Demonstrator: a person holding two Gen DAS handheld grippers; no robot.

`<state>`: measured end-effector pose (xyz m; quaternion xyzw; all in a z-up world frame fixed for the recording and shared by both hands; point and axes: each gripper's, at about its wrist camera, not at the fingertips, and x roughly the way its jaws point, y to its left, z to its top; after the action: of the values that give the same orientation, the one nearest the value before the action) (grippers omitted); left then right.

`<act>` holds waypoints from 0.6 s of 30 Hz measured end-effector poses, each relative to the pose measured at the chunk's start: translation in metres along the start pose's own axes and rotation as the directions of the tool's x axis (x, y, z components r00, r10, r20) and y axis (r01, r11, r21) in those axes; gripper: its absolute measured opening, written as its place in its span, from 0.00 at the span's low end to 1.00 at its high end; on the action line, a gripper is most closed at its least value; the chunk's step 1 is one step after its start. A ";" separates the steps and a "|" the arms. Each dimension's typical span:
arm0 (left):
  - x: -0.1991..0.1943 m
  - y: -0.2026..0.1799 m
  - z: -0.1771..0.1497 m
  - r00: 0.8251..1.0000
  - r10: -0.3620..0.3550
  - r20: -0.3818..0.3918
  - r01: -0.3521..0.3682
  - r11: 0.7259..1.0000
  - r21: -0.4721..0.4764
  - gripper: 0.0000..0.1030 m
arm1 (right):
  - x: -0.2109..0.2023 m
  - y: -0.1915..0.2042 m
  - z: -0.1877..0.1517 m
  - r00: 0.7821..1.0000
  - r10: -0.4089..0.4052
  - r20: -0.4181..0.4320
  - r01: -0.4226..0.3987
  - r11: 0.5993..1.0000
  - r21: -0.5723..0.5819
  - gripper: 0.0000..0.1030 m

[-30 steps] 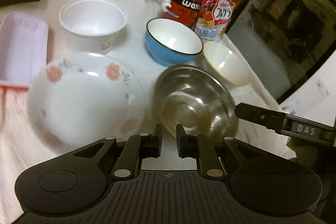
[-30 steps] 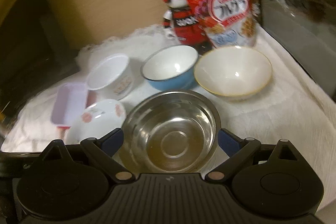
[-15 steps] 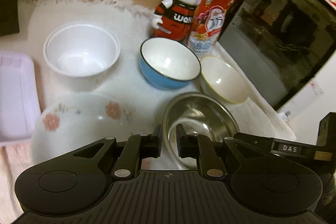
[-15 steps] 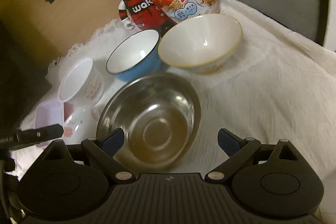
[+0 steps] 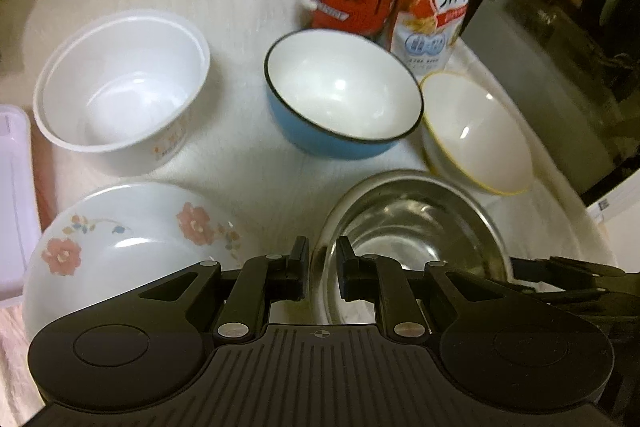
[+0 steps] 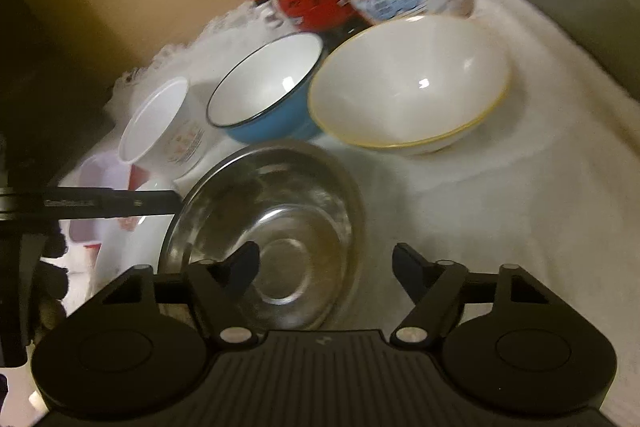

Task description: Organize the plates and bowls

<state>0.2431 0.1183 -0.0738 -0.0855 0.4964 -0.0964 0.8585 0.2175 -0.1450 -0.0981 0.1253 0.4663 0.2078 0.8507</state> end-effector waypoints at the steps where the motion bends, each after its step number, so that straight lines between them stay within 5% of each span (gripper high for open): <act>1: 0.001 -0.002 -0.002 1.000 0.002 -0.004 -0.001 1.000 0.004 0.19 | 0.004 0.002 -0.001 1.000 -0.001 -0.013 0.001 1.000 -0.004 0.69; 5: 0.012 -0.005 -0.007 1.000 -0.011 -0.029 0.011 1.000 0.003 0.31 | 0.018 0.002 -0.003 0.998 0.019 -0.063 -0.019 1.000 0.001 0.61; 12: 0.012 -0.002 -0.012 0.999 -0.031 -0.012 0.031 0.998 -0.063 0.37 | 0.023 0.014 -0.002 0.996 0.018 -0.088 -0.022 0.999 -0.037 0.59; 18: -0.042 0.013 -0.014 0.991 -0.019 0.131 0.038 0.989 -0.145 0.43 | 0.007 0.044 0.007 0.998 0.023 -0.053 -0.030 0.990 -0.135 0.63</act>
<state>0.2117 0.1410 -0.0482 -0.1620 0.4443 -0.0659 0.8787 0.2163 -0.1033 -0.0815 0.0678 0.4710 0.2534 0.8422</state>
